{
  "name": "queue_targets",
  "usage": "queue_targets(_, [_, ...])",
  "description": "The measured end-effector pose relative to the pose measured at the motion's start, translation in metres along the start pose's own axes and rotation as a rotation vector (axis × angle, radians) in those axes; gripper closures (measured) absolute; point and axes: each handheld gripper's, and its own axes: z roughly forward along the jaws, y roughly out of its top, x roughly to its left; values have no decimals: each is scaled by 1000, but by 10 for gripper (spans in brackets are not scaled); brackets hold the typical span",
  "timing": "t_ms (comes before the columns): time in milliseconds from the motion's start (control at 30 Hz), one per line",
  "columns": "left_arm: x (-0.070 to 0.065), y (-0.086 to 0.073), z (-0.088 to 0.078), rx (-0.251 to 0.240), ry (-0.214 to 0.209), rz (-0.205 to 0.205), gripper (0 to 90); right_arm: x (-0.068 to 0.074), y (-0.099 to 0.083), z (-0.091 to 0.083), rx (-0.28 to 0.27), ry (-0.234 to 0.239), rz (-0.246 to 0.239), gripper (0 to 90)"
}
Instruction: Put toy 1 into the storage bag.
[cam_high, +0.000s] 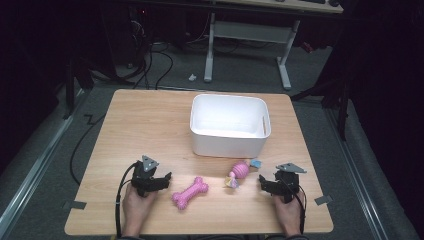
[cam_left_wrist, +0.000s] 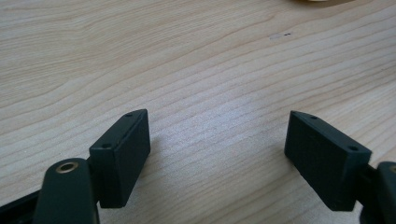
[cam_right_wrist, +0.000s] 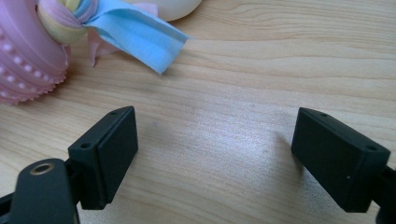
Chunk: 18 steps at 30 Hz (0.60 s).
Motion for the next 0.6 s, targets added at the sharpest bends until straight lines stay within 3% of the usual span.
queue_targets(467, [0, 1, 1, 2, -3, 1, 225, 0, 0, 0, 0, -1, 0, 147])
queue_targets(600, [-1, 2, 3, 10, -14, 9, 161, 0, 0, 0, -1, -1, -2, 149])
